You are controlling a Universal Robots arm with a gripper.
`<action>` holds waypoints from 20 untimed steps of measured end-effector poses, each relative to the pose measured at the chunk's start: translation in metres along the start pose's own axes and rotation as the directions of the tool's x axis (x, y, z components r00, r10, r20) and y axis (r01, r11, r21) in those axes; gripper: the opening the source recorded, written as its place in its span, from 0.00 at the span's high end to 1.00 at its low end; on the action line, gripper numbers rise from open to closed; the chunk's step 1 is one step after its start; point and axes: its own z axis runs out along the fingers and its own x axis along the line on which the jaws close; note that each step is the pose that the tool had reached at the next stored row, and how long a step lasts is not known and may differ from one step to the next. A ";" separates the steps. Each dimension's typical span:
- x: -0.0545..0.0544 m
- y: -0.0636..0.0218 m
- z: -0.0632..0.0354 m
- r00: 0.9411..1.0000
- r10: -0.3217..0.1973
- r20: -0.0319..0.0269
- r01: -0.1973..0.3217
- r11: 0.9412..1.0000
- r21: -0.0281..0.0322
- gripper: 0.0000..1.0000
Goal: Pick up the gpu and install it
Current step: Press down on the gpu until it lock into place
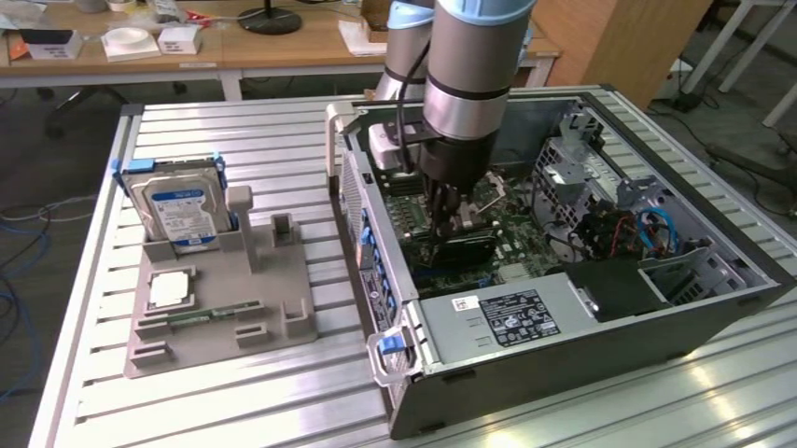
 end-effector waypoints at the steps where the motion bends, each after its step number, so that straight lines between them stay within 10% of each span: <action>1: 0.000 0.0031 -0.0002 1.000 0.000 0.000 0.000 1.000 0.000 0.90; 13: -0.003 0.0122 -0.0145 1.000 0.000 -0.002 0.000 1.000 -0.001 0.90; 20: -0.011 0.0122 -0.0146 1.000 -0.001 -0.010 0.001 1.000 -0.026 0.90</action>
